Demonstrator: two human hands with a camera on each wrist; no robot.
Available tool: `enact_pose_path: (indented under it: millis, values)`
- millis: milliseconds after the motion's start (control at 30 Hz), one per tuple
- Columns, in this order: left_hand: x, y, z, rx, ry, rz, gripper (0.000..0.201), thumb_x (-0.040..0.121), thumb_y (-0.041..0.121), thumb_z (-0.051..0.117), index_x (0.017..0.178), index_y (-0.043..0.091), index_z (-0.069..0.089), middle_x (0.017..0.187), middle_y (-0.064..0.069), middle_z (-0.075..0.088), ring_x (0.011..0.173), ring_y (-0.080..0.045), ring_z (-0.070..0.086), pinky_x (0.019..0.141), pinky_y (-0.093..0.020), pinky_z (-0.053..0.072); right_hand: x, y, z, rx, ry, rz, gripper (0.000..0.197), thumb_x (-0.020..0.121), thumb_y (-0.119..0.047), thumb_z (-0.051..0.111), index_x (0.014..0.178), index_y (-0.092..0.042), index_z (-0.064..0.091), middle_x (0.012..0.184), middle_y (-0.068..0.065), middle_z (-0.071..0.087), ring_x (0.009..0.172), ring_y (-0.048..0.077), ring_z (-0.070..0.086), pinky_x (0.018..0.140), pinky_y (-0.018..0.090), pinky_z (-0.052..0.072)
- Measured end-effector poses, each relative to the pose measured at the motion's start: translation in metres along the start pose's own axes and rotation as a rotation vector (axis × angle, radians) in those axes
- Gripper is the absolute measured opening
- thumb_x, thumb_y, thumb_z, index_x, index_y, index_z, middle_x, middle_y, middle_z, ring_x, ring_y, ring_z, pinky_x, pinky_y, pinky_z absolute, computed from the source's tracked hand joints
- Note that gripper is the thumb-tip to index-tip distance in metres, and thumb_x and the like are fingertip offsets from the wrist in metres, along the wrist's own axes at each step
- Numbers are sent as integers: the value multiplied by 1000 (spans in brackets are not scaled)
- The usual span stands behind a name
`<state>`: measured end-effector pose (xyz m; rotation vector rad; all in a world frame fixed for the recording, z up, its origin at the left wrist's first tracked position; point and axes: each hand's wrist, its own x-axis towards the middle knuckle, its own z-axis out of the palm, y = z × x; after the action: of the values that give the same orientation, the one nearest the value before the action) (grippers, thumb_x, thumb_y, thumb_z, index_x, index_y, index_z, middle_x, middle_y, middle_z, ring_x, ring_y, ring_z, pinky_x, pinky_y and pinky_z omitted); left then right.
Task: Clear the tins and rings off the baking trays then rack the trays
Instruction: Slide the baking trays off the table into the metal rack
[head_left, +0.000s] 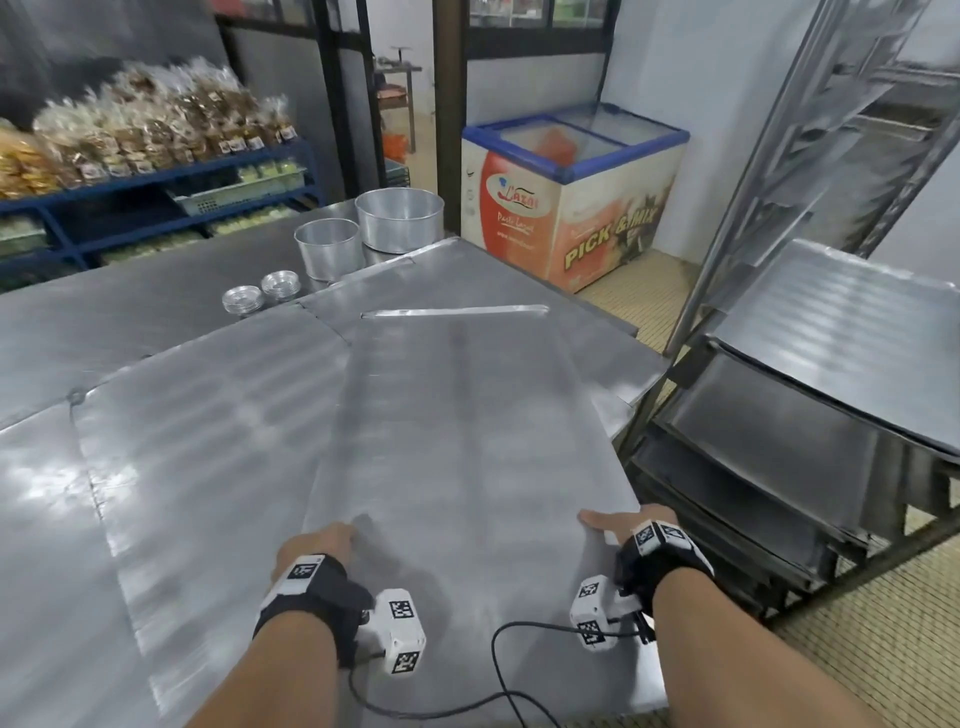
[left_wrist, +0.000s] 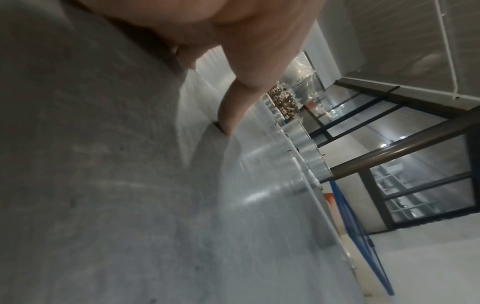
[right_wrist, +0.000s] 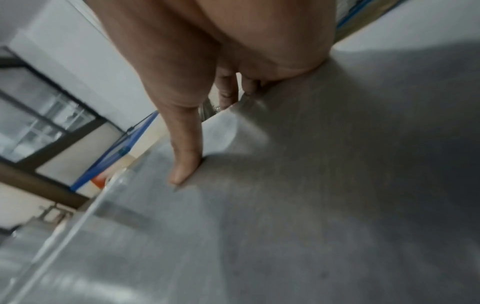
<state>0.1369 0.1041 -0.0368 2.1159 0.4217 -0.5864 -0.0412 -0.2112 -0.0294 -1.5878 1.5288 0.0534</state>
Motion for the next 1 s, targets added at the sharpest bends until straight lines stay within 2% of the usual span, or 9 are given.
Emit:
enact_pose_path:
  millis: [100, 200, 333, 433, 567, 667, 800, 900, 1000]
  values:
    - [-3, 5, -6, -50, 47, -70, 28, 79, 23, 76, 96, 2, 70, 113, -23, 67, 107, -41, 65, 90, -40, 53, -8, 2, 1, 94, 56, 16, 77, 32, -43, 94, 91, -2, 68, 84, 13, 73, 81, 32, 70, 85, 44, 57]
    - [-3, 12, -15, -57, 1, -137, 33, 69, 27, 81, 69, 6, 56, 91, -19, 68, 87, -42, 66, 91, -46, 55, -18, 5, 2, 176, 106, 28, 73, 32, -40, 94, 92, -4, 72, 87, 13, 73, 84, 31, 70, 86, 43, 57]
    - [6, 17, -22, -34, -26, -102, 42, 47, 35, 83, 71, 6, 66, 81, -14, 71, 75, -38, 69, 82, -50, 59, -25, 20, 5, 284, 161, 74, 78, 20, -40, 94, 88, -5, 74, 82, 11, 74, 80, 30, 71, 84, 41, 58]
    - [13, 22, -23, -28, -38, -57, 37, 50, 31, 83, 69, 3, 66, 81, -15, 70, 77, -37, 68, 83, -45, 58, -28, 38, 7, 330, 208, 95, 83, 14, -41, 91, 86, -6, 74, 77, 11, 74, 75, 30, 72, 81, 42, 59]
    - [22, 26, -17, 42, -68, 23, 46, 47, 39, 81, 78, 6, 72, 87, -14, 72, 80, -36, 68, 81, -40, 58, -52, 55, 2, 362, 269, 110, 62, 40, -34, 96, 86, -1, 72, 78, 13, 73, 74, 29, 70, 75, 37, 58]
    - [18, 32, -9, 90, -78, 88, 41, 58, 38, 81, 83, 7, 74, 97, -14, 73, 84, -35, 65, 79, -35, 53, -65, 66, -7, 410, 320, 102, 54, 44, -32, 96, 82, -1, 73, 73, 11, 72, 69, 27, 69, 72, 37, 59]
    - [-1, 41, 1, 42, -92, 134, 37, 57, 32, 81, 81, 5, 73, 86, -15, 72, 79, -35, 67, 77, -36, 55, -81, 79, -33, 466, 355, 88, 47, 59, -26, 93, 83, 4, 67, 70, 9, 66, 62, 23, 60, 60, 28, 48]
    - [-21, 44, 12, 5, -123, 176, 30, 60, 27, 80, 77, 4, 72, 78, -14, 71, 74, -34, 66, 75, -37, 55, -92, 95, -55, 527, 404, 80, 44, 60, -21, 93, 83, 5, 64, 78, 12, 66, 72, 26, 61, 67, 30, 48]
    - [-43, 46, 24, -9, -138, 199, 24, 63, 22, 80, 71, 2, 69, 77, -15, 68, 76, -35, 66, 72, -37, 54, -106, 113, -74, 562, 408, 72, 42, 60, -19, 92, 84, 2, 65, 69, 7, 61, 66, 25, 59, 66, 30, 48]
